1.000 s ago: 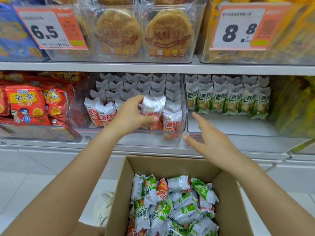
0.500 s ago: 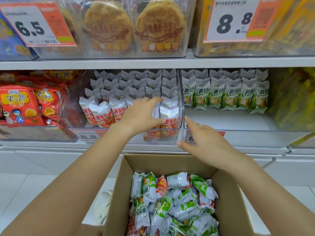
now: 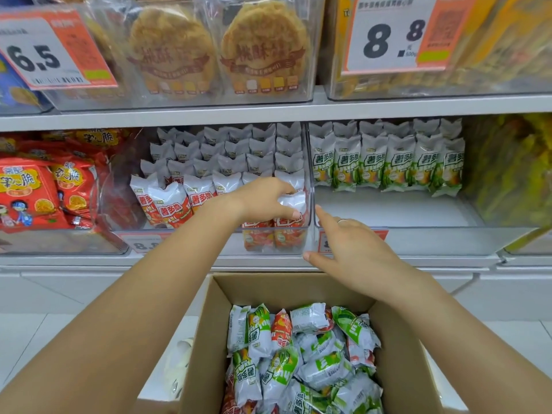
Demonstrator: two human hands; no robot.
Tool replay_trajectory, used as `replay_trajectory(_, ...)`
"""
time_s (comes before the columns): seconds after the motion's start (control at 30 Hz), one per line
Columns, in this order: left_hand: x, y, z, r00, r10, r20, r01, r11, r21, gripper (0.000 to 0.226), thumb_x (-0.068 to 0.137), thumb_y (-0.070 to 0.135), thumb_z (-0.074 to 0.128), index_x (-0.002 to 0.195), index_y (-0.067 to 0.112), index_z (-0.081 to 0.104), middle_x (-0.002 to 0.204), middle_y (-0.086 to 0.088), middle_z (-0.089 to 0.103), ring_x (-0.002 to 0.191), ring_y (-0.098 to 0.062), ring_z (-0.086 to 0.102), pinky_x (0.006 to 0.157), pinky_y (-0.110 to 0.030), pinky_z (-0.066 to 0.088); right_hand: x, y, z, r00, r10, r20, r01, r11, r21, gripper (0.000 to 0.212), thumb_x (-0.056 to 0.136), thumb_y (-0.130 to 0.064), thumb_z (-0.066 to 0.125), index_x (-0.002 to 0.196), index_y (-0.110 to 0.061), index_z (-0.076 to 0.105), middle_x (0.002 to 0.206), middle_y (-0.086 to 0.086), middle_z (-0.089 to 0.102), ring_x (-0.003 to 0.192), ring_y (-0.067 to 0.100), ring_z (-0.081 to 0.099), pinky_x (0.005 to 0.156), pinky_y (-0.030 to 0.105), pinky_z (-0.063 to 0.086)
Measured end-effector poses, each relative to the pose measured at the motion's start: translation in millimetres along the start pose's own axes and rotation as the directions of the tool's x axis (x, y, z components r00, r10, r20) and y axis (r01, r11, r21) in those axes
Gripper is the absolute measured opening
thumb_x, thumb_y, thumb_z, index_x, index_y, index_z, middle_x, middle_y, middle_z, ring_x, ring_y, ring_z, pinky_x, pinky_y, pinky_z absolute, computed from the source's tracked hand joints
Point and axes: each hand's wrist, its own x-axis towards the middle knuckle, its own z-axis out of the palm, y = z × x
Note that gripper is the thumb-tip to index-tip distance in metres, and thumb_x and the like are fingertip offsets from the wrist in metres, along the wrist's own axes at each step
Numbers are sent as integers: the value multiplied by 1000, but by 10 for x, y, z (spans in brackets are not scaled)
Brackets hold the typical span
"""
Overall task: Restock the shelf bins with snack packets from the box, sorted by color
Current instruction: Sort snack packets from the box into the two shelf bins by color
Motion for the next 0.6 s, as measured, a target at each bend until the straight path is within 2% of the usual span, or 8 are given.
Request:
replay_trajectory(0.03,-7,-12,13,999,26,-42,-26,1000,-1,63,87,43,66,140,13,48,143,-5,49,131,-19,44,102,-26,34,-3,-6,-11,1000,-3,5,3,1000,-4,80,96,-53,42,154,-14,3,121,7,56,120,22,45,97,27,30)
replay_trajectory(0.1,-29,-34,11,965,92,-244,-105,994,-40,53,84,48,67,128,21,58,129,-3,58,121,-19,51,94,-25,38,-11,-17,-29,1000,-2,17,2,1000,-6,80,96,-52,42,154,-14,3,124,6,55,121,21,45,98,27,29)
replay_trajectory(0.17,-14,-52,-19,912,51,-407,-81,995,-57,60,80,62,56,127,25,57,129,-2,56,122,-23,48,99,-33,39,-16,-24,-29,1000,0,25,0,1000,-10,80,96,-52,42,154,-14,3,127,6,55,123,21,44,100,27,28)
replay_trajectory(0.27,19,-19,-10,956,-69,-284,97,991,87,77,77,74,43,141,32,41,147,-3,41,134,-30,37,111,-43,29,-8,-26,-19,1000,0,28,0,1000,-25,79,96,-52,42,154,-14,4,127,7,55,123,22,45,101,27,29)
replay_trajectory(0.33,36,-8,20,976,-81,-202,109,985,135,76,79,75,43,143,35,37,149,-4,39,134,-30,37,112,-42,27,-10,-31,-18,1000,4,30,-2,999,-35,79,96,-52,42,154,-13,3,127,7,55,122,22,45,102,28,29)
replay_trajectory(0.47,52,-86,-7,989,-65,-134,79,992,96,82,70,77,34,141,37,40,146,-3,43,132,-27,40,111,-45,28,-7,-23,-4,999,3,41,0,999,-53,80,96,-53,41,154,-13,2,134,7,51,126,23,43,105,29,28)
replay_trajectory(0.53,34,-107,8,986,-59,-157,79,989,121,82,72,76,32,143,36,38,148,-1,41,135,-26,37,113,-45,25,-13,-23,0,999,1,48,1,999,-47,79,96,-53,41,153,-14,2,134,6,51,126,23,42,104,29,28)
replay_trajectory(0.6,-20,-86,28,958,-15,-285,42,995,88,76,78,72,33,143,32,40,147,0,43,135,-24,37,113,-45,25,-37,-5,-6,999,4,51,-3,1000,-28,77,96,-52,42,153,-15,5,139,5,46,130,22,38,106,27,26)
